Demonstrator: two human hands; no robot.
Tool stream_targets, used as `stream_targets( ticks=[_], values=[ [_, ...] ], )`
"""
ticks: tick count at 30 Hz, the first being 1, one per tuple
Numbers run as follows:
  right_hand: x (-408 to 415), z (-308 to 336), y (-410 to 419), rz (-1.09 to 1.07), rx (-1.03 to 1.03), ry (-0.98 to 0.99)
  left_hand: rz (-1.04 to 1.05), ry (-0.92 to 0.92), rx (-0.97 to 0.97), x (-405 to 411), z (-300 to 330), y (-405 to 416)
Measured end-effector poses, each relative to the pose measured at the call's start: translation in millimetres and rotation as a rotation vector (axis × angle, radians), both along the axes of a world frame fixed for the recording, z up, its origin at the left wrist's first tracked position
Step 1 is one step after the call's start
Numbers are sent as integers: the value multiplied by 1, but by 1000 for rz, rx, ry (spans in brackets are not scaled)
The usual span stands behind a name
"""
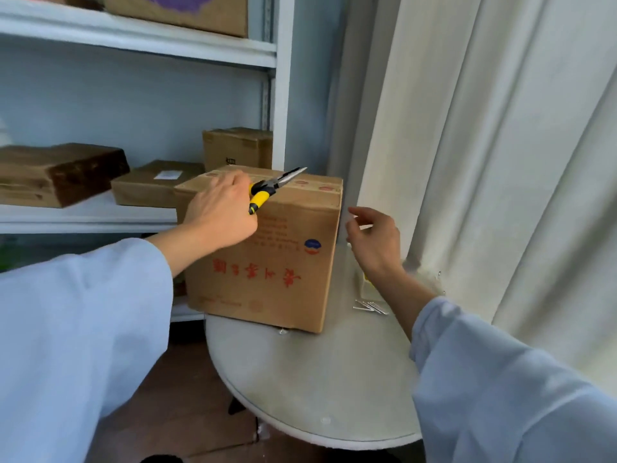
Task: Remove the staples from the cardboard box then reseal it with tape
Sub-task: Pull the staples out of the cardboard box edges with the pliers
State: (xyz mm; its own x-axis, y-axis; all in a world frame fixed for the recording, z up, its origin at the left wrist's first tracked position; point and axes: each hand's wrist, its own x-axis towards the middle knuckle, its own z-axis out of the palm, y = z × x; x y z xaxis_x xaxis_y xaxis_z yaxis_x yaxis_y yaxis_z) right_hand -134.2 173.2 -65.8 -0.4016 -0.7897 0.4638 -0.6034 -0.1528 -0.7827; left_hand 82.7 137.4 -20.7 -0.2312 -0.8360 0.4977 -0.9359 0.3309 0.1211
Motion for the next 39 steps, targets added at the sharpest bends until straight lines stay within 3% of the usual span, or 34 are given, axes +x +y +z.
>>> stream_targets(
  ticks=[3,9,13,15,19,23,27,31,36,39],
  values=[
    [16,2,-8,-22,-2,99,41,-40,108,11,-4,-10],
    [22,6,-24,-33,103,78,15,-40,-26,8,-9,-6],
    [33,12,-34,76,148,-23,-174,-54,57,-11,-12,6],
    [44,11,-36,111,170,85,-222,-148,21,-15,-19,4],
    [47,7,-42,97,189,325,-89,-59,-50,3,-8,-9],
    [59,6,-52,198,233,361,57,133,155,24,3,-19],
    [80,6,-64,317,183,368,26,119,42,30,0,-26],
    [90,10,-80,352,186,409,-97,241,103,28,6,-32],
    [93,3,-88,157,127,576,-11,158,146,27,9,-46],
    [86,1,-86,153,110,568,27,121,161,20,6,-45]
  ],
)
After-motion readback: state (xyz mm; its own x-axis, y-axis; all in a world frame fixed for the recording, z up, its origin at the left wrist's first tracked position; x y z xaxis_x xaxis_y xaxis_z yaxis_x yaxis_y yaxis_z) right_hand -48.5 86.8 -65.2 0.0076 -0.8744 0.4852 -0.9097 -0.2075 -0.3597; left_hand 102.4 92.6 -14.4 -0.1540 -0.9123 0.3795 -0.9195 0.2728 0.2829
